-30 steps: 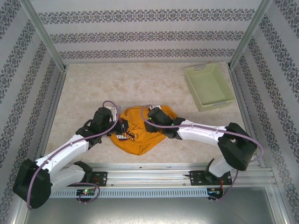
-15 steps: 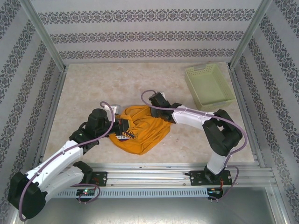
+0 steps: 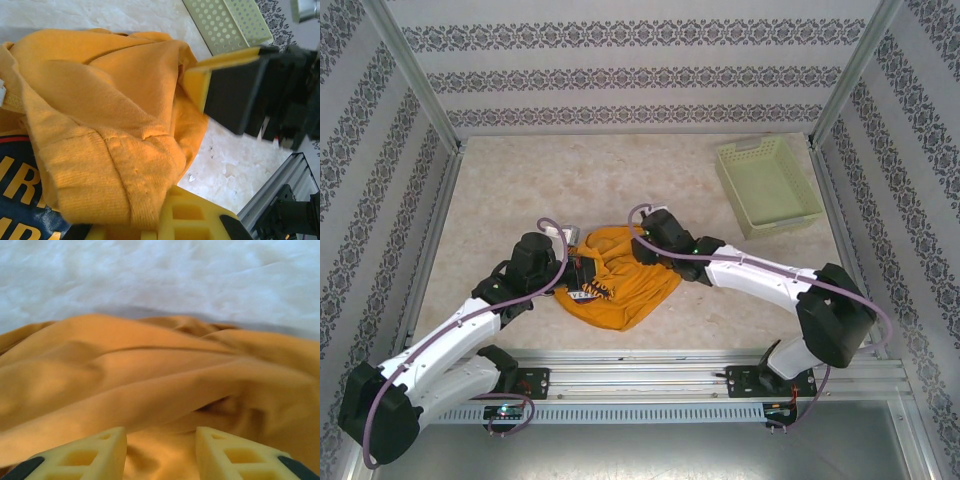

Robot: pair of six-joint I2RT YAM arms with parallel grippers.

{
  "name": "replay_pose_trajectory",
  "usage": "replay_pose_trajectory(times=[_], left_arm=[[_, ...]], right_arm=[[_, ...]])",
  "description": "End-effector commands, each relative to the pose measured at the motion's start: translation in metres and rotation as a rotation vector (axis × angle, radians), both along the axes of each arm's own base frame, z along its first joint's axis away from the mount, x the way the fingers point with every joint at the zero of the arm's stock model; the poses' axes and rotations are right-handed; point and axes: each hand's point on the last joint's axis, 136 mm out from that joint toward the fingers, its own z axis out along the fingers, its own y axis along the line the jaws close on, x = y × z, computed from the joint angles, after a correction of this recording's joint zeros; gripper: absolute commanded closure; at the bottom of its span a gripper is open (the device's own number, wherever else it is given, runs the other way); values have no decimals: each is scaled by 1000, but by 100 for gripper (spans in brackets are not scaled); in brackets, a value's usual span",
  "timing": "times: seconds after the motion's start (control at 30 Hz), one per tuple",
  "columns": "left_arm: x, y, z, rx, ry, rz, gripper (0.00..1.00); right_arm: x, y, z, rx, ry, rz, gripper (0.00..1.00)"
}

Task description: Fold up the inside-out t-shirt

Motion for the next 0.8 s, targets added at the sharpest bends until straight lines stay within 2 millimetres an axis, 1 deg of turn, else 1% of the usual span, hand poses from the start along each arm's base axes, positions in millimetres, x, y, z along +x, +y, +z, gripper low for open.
replay_pose_trajectory(times=[0.0, 0.07, 0.13, 0.3, 0.4, 0.47, 0.53, 0.63, 0.77], left_arm=[[4, -4, 14, -13, -47, -6, 100], [4, -5, 18, -19, -53, -11, 100], [3, -5, 20, -22, -55, -13, 100], [1, -7, 24, -38, -57, -25, 100], [0, -10, 26, -52, -59, -42, 100], [-1, -12, 27, -59, -57, -53, 100], [-2, -13, 29, -67, -61, -61, 100], [-3, -14, 32, -74, -66, -67, 100], [-3, -14, 34, -79, -74, -69, 100]], right_arm=[[-9, 15, -26, 38, 88, 30, 61], [-4, 18, -35, 13, 97, 21, 61], [5, 13, -39, -23, 86, -9, 61], [33, 2, -43, -64, 73, -52, 61], [47, -1, -45, -66, 71, -70, 61], [53, 1, -45, -66, 65, -73, 61], [57, 7, -45, -61, 70, -62, 60], [59, 17, -52, -54, 94, -41, 57], [61, 21, -67, -85, 116, -39, 53]])
